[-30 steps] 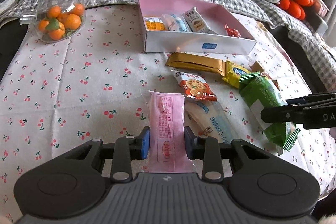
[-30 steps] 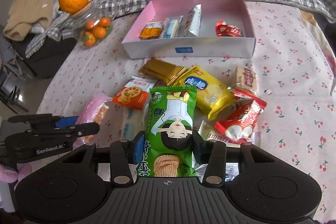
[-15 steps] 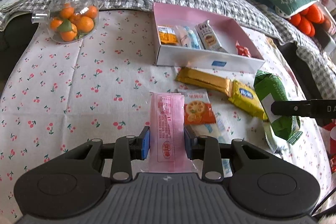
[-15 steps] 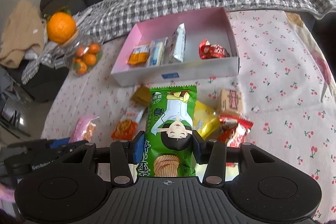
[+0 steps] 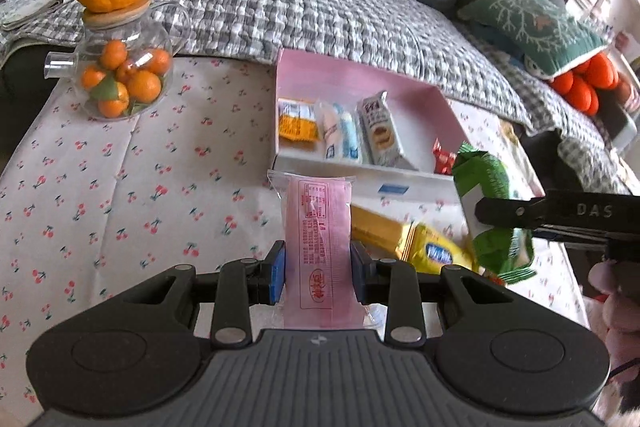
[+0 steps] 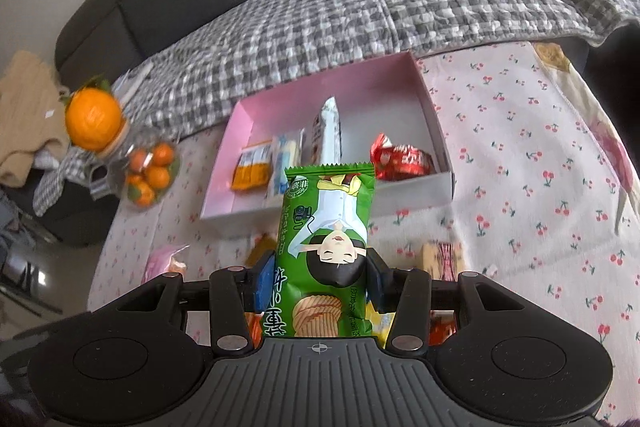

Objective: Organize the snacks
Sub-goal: 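Carry pink packet over box with left tool while right tool carries chip bag, then open left tool over box while right tool releases chip bag into box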

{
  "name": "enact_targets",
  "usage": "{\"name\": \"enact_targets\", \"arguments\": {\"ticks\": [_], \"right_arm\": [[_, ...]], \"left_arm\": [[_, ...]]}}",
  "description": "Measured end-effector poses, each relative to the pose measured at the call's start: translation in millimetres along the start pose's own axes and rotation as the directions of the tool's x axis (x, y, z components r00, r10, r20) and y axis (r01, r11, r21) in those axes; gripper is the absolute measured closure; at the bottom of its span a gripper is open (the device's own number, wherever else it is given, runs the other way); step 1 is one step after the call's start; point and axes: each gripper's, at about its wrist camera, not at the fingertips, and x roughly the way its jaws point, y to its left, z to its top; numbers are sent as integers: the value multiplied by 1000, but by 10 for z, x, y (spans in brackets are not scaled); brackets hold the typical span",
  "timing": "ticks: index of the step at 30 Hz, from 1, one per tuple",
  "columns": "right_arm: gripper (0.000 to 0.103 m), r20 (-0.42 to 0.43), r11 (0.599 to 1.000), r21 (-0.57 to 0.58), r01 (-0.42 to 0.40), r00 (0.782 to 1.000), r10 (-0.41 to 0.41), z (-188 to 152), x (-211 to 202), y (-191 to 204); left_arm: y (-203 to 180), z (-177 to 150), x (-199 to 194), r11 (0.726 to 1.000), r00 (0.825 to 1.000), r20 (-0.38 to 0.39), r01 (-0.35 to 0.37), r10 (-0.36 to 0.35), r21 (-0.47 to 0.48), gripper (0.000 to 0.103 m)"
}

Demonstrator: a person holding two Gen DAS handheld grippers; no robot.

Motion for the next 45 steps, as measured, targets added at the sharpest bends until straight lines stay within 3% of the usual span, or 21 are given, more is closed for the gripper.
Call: {"name": "enact_targets", "arguments": {"ticks": [9,20,36,45], "right_arm": [[59,54,999,33,-1,999,-1,215,95,-27],[58,101,997,78,20,995,-28,637,377,-111],[58,117,969,242,-47,993,19,857,970,-665],[58,138,984,177,-37,990,12,906,1067,-608]], "left_arm": [[-102,187,146,999,1000,12,-23,24,-31,73],[-243,545,412,997,997,42,-69,67,36,73],[-357,1033,1134,987,990,87,-117,108,107,73],[-346,1083,1401,979,986,75,-158,149,131,73]]}}
